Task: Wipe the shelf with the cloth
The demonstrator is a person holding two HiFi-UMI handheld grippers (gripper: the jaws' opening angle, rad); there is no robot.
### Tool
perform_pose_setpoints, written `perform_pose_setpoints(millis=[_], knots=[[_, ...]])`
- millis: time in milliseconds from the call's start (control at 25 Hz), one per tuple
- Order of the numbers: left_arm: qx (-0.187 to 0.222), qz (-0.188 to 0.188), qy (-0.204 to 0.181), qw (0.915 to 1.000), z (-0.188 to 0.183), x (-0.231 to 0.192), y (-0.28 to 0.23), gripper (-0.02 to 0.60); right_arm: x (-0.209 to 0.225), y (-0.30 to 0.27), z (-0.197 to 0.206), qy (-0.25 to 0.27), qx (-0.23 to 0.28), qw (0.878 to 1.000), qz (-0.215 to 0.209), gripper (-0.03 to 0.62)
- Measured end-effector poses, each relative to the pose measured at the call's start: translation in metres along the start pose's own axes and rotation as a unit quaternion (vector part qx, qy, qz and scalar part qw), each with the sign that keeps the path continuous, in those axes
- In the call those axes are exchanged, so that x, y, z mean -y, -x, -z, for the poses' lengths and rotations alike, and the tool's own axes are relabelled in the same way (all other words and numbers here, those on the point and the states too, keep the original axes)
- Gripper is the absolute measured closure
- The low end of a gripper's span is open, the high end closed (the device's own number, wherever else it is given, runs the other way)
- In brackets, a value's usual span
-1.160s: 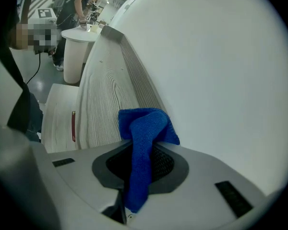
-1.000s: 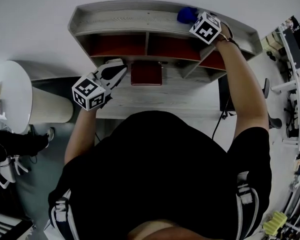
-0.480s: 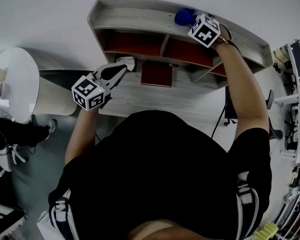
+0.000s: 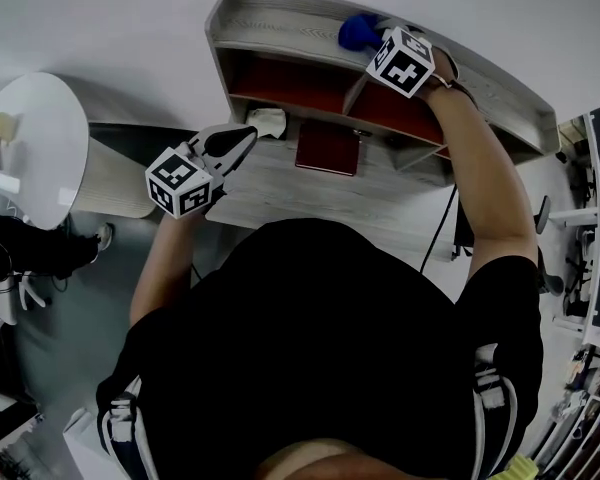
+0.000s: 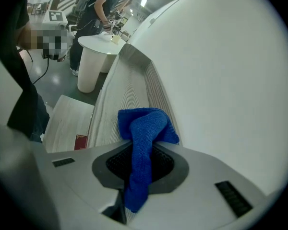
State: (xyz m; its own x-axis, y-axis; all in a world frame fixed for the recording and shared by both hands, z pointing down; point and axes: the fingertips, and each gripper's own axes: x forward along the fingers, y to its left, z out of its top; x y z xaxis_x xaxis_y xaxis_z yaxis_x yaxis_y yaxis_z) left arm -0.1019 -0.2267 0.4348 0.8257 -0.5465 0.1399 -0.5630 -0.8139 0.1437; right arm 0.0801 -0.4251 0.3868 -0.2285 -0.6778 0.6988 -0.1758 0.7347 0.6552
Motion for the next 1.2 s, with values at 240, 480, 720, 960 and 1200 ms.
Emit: perform_pose_setpoints(millis=[240,480,720,960,1200], knots=[[0.0,-0.025,0.006,0.9997,0.003,-0.021,0.028,0.565,-0.007,-0.014,-0.046,0.017,0.018,1.0,-0.008,0.539],[0.0,-0.04,0.008,0.9992,0.006,-0.036,0.049,0.565,-0.012,-0.028,-0.089,0.031,0.036,0.999,-0.015,0.539],[0.001,-0.055,0.009,0.9985,0.008,-0.047,0.073,0.565,-0.019,-0.038,-0.129,0.043,0.051,0.998,-0.018,0.539],[0.003,-0.075,0.011,0.9971,0.012,-0.06,0.097,0.565,-0.027,-0.047,-0.161,0.057,0.062,0.996,-0.026,0.539],[0.004,-0.085,0.013,0.9963,0.012,-0.066,0.115,0.565,-0.034,-0.055,-0.191,0.07,0.073,0.994,-0.035,0.539]])
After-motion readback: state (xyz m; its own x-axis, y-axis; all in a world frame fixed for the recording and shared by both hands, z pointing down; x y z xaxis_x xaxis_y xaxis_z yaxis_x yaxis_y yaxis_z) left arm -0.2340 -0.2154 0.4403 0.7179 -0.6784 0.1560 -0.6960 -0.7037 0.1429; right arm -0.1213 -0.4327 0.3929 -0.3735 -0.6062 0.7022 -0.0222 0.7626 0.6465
